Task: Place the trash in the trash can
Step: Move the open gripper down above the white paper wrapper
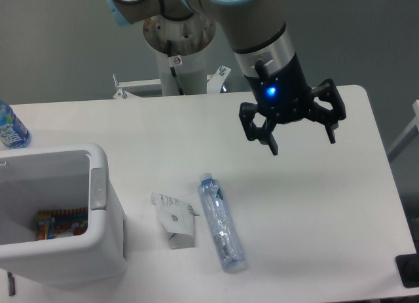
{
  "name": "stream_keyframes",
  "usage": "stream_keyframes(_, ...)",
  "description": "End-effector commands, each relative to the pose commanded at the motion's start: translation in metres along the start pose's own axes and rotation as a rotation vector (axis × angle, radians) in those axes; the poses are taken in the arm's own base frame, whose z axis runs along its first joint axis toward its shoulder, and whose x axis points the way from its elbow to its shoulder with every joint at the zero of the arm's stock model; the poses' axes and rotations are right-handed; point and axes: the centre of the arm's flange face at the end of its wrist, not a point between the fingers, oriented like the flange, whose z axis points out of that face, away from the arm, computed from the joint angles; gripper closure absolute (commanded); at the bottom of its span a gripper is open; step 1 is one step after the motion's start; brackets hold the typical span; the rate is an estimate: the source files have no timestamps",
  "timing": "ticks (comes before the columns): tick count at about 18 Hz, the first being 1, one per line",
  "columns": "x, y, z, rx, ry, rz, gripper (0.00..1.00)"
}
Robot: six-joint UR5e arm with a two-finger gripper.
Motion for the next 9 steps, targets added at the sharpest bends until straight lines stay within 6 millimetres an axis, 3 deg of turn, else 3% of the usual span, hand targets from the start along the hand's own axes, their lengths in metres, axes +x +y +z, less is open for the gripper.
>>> stream_keyframes(5,0.001,0.001,0.002,-0.001,0.004,0.001,0.00)
stream_keyframes(9,0.015,0.011,0.011,-0.028,0.024,-0.006,0.00)
